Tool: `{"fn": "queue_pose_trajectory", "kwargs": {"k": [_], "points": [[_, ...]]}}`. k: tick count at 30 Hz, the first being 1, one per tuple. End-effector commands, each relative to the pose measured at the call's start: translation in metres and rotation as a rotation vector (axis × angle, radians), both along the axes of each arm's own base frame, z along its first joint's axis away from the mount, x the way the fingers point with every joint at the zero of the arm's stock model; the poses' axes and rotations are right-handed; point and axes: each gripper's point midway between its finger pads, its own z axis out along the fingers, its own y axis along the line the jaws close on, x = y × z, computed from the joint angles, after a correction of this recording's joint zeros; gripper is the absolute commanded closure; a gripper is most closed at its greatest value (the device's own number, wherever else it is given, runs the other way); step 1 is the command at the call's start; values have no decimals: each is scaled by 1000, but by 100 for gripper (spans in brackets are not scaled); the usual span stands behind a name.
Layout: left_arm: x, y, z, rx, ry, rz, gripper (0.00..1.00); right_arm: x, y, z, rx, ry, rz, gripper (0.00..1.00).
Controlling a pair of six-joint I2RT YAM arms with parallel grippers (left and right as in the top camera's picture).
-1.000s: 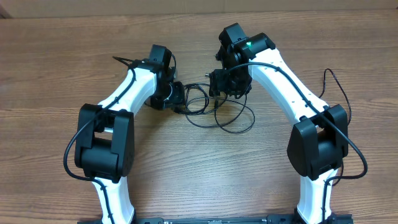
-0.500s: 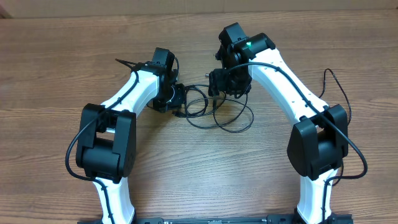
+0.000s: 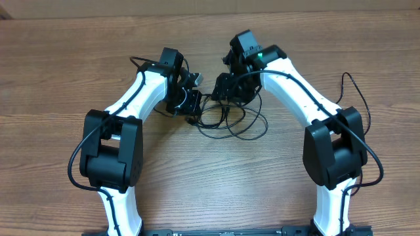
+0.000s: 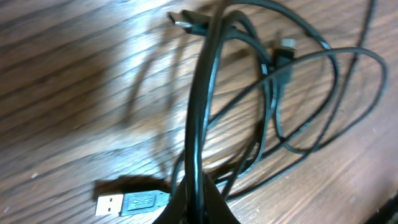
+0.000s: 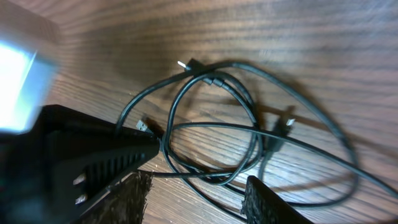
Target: Untangle cables
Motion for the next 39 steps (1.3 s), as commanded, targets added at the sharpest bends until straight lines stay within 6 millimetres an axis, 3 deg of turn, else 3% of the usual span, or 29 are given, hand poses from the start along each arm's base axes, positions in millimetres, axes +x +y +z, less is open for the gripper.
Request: {"fn": "queue_pose_trajectory", "kwargs": {"k": [1,10,16,18,25,36,39], "points": [[6,-6,10,-50,-46,-59,96,-11,12,-3,89,61,-25,51],[14,36,-9,213,-19,117,96,-4,20,-27,155,32,-75,57],[14,36,-10,222,-23,123,93,-2,22,-35,173,9,-84,57],[14,36,-10,221,-24,123,93,-2,24,-35,174,6,-80,65],[13,37,-10,222,-19,122,92,-4,32,-38,135,-34,-65,77],[13,37,-10,222,-19,122,96,-11,60,-40,82,-116,-22,78],[12,37,-10,224,-14,121,96,-12,66,-39,88,-134,-10,75]]}}
